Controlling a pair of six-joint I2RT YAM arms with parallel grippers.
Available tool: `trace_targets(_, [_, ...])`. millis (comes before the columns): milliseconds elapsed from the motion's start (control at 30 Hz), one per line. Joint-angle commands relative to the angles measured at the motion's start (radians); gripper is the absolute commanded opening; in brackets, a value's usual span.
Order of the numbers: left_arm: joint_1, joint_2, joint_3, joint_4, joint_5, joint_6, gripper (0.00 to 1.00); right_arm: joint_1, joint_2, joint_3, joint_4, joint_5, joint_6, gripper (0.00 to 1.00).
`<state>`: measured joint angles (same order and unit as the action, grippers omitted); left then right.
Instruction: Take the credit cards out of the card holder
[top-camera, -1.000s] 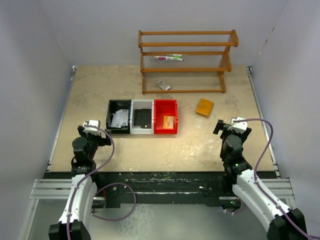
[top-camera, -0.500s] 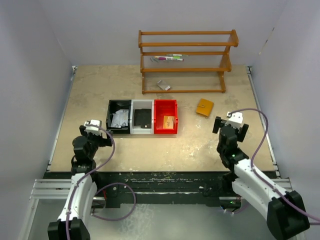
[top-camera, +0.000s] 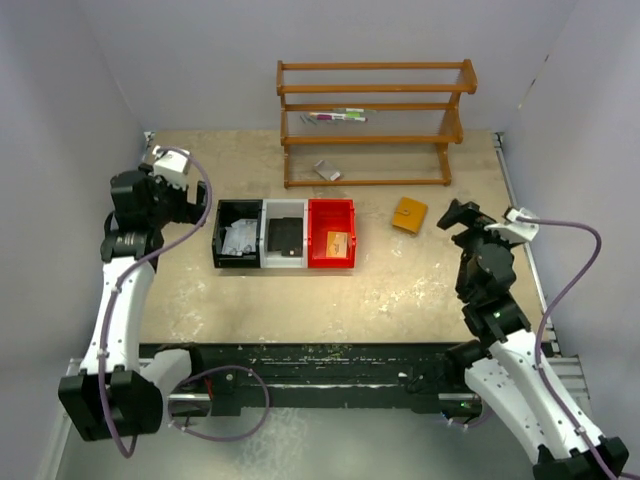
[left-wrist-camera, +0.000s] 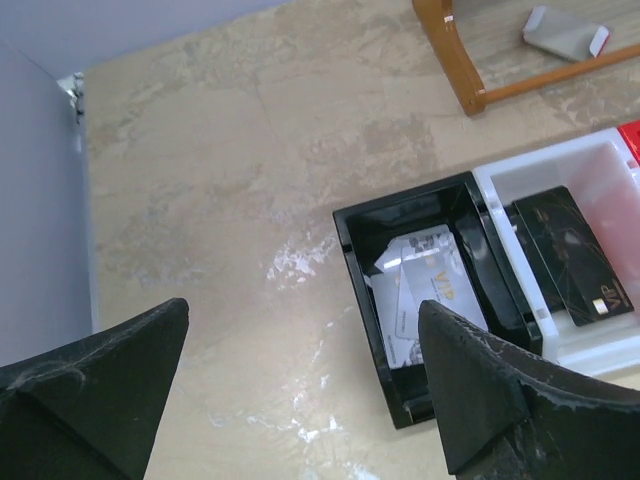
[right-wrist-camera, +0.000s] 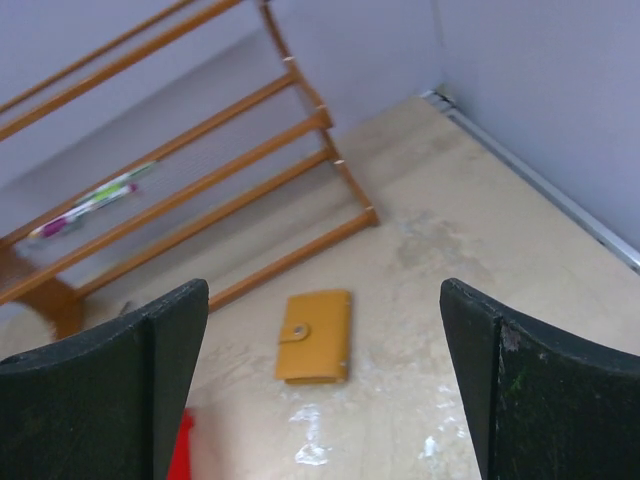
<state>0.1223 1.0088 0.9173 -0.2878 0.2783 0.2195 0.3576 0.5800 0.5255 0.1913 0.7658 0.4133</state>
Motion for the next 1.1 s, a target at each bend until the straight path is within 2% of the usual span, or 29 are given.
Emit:
trace_targets(0, [0.005, 0.100, 0.154, -0.269, 0.039, 0.031, 0.99, 0.002, 0.061, 0.054, 0.034, -0.186, -0.090, 1.00])
trace_targets(67, [0.005, 0.108, 0.192, -0.306, 0.058, 0.030, 0.99, 0.002, 0.127, 0.071, -0.008, -0.107, -0.073, 1.00])
trace_targets(167, [0.007, 0.094, 0.218, -0.324, 0.073, 0.023, 0.99, -0.002, 0.207, 0.103, -0.162, 0.040, 0.214, 1.00])
trace_targets(200, [0.007, 0.092, 0.225, -0.328, 0.076, 0.020, 0.99, -0.003, 0.225, 0.104, -0.161, 0.038, 0.234, 1.00])
trace_targets(433, [0.007, 0.115, 0.289, -0.408, 0.048, 0.020, 0.99, -0.003, 0.487, 0.252, -0.203, -0.064, 0.155, 1.00])
trace_targets(500, [0.007, 0.119, 0.298, -0.419, 0.043, 0.025, 0.99, -0.004, 0.573, 0.299, -0.232, -0.042, 0.212, 1.00])
trace_targets(567, [0.007, 0.125, 0.313, -0.436, 0.042, 0.030, 0.99, -0.006, 0.676, 0.387, -0.251, -0.111, 0.180, 1.00])
trace_targets(700, [0.006, 0.163, 0.366, -0.493, 0.038, 0.031, 0.99, -0.020, 0.904, 0.613, -0.436, -0.151, 0.200, 1.00])
trace_targets(800, [0.007, 0.187, 0.404, -0.541, 0.046, 0.036, 0.99, -0.038, 1.028, 0.714, -0.514, -0.189, 0.252, 1.00])
trace_targets(933, [0.007, 0.210, 0.437, -0.590, 0.047, 0.052, 0.99, -0.039, 1.110, 0.766, -0.541, -0.204, 0.287, 1.00])
trace_targets(1067, [0.007, 0.218, 0.439, -0.614, 0.065, 0.066, 0.99, -0.041, 1.120, 0.709, -0.476, -0.214, 0.294, 1.00])
